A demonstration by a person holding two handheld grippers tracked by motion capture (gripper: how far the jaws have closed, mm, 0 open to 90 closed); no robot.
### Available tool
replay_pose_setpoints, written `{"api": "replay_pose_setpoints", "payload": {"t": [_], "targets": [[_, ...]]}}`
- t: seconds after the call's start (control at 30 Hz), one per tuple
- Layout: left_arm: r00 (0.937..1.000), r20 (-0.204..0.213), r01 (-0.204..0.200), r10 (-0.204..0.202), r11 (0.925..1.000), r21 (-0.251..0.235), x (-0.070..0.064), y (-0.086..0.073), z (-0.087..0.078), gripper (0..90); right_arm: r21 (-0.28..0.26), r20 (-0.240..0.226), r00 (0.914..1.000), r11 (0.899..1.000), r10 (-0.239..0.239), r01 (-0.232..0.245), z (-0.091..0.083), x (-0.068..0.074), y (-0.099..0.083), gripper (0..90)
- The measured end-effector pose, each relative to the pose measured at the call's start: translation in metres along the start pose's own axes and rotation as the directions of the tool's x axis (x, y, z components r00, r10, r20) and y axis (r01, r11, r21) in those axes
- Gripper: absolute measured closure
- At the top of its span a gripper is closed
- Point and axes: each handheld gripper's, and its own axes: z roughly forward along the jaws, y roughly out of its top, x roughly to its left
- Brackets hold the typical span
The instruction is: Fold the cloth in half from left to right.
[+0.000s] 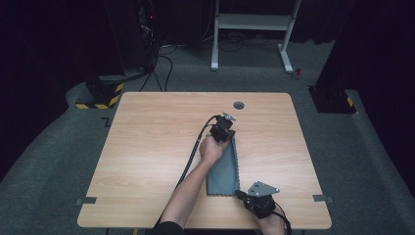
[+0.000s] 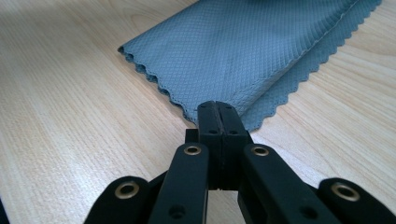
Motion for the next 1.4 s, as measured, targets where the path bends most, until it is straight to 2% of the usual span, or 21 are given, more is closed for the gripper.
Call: {"api": "replay_pose_setpoints", "payload": {"t": [0.23,0.3,0.4,0.53,0.57,0.63,0.7,0.77,0.8,0.97,1.0,1.03,1.2,1.23,1.4], "targets": [[0.9999,-0.014,-0.002,0.002,1.0,-0.006,-0.001,-0.002,0.005,89.2,0.023,0.007,0.9999,1.0,0.009,-0.009,0.002,-0.004,-0.001,89.5],[0.9999,-0.015,0.003,-0.003,0.9999,-0.016,-0.001,-0.001,0.004,78.4,0.029,0.005,0.9999,0.999,0.015,-0.016,0.002,-0.005,-0.001,83.7],[0.9997,-0.021,0.015,-0.015,0.9992,-0.037,0.001,0.0,-0.003,67.9,0.026,0.007,0.9997,0.999,0.024,-0.024,0.001,-0.008,-0.001,78.4],[0.9996,-0.022,0.017,-0.019,0.9967,-0.079,0.002,-0.002,-0.026,57.9,-0.01,0.036,0.9986,0.999,0.039,-0.039,-0.007,-0.015,0.001,75.5],[0.9997,-0.022,0.004,-0.005,0.997,-0.077,0.001,-0.005,-0.034,56.2,-0.026,0.038,0.9983,0.999,0.044,-0.043,-0.009,-0.018,0.002,75.5],[0.9994,-0.027,-0.025,0.023,0.997,-0.072,0.0,-0.014,-0.047,53.4,-0.046,0.036,0.9976,0.997,0.06,-0.058,-0.01,-0.025,0.006,75.5],[0.9987,-0.032,-0.042,0.04,0.9965,-0.072,-0.001,-0.025,-0.058,51.6,-0.053,0.037,0.9979,0.997,0.053,-0.051,-0.008,-0.03,0.011,75.5],[0.9981,-0.036,-0.051,0.049,0.9968,-0.061,-0.002,-0.044,-0.072,50.1,-0.051,0.033,0.9981,0.997,0.051,-0.049,-0.003,-0.034,0.015,74.8],[0.9985,-0.033,-0.045,0.043,0.997,-0.063,-0.003,-0.052,-0.077,49.1,-0.039,0.034,0.9984,0.998,0.045,-0.044,0.002,-0.036,0.018,74.2],[0.9973,-0.028,-0.068,0.067,0.9973,-0.029,-0.012,-0.087,-0.097,45.4,-0.003,0.038,0.9991,1.0,0.02,-0.02,0.017,-0.042,0.027,73.6],[0.9973,-0.028,-0.068,0.067,0.9973,-0.029,-0.012,-0.087,-0.097,44.9,-0.003,0.038,0.9991,1.0,0.02,-0.02,0.017,-0.042,0.027,73.6],[0.9967,-0.019,-0.08,0.079,0.9964,-0.03,-0.018,-0.098,-0.103,44.6,0.001,0.037,0.9991,1.0,0.021,-0.021,0.022,-0.043,0.03,73.2],[0.9951,-0.008,-0.099,0.099,0.9947,-0.03,-0.035,-0.121,-0.113,43.6,0.016,0.035,0.9994,1.0,0.004,-0.004,0.031,-0.041,0.033,71.8],[0.9958,0.003,-0.091,0.092,0.9954,-0.03,-0.039,-0.126,-0.113,43.5,0.018,0.036,0.9994,1.0,0.002,-0.003,0.032,-0.041,0.033,71.5],[0.9933,-0.005,-0.116,0.116,0.9932,-0.014,-0.05,-0.142,-0.115,42.6,0.043,0.036,0.9993,0.999,-0.012,0.01,0.037,-0.04,0.032,69.6]]}}
